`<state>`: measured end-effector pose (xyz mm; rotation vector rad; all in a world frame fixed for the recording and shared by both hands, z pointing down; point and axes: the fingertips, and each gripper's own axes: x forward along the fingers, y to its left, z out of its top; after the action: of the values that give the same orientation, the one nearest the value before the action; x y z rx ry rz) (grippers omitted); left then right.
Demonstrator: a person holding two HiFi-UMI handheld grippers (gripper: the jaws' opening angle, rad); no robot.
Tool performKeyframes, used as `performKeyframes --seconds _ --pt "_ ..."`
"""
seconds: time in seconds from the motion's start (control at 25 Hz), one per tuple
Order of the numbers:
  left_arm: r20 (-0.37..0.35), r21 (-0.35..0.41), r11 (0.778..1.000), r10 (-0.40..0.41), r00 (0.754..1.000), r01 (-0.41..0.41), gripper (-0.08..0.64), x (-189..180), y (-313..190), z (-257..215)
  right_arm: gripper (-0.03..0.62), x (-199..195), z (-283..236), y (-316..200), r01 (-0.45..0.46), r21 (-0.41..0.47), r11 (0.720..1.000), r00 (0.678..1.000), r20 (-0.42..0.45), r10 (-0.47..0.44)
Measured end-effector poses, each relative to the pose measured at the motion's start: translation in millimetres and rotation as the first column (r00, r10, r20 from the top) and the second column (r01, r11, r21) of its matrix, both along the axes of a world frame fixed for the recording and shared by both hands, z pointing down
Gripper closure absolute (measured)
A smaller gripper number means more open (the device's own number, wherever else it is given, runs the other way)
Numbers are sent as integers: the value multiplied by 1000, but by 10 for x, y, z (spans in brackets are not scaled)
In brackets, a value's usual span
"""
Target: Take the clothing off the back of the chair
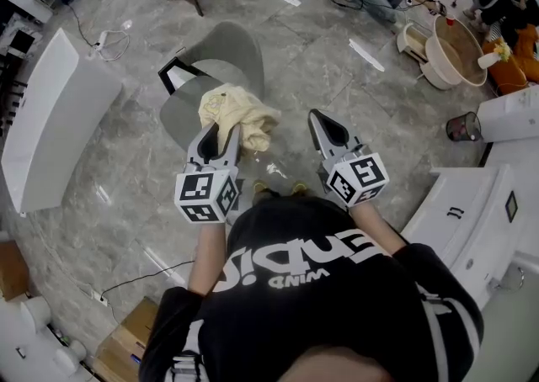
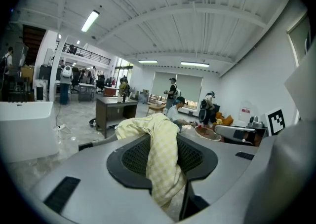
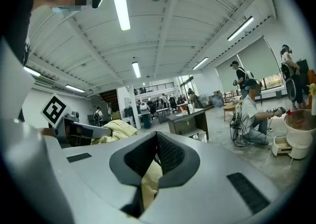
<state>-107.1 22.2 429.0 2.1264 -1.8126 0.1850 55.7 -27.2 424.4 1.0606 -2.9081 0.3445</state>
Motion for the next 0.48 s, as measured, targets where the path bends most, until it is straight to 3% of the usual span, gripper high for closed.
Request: performKeyframes --seconds 0.48 --pt "20 -5 1000 3 1000 -3 410 30 -1 -44 578 -25 33 10 12 -20 1000 1000 -6 -12"
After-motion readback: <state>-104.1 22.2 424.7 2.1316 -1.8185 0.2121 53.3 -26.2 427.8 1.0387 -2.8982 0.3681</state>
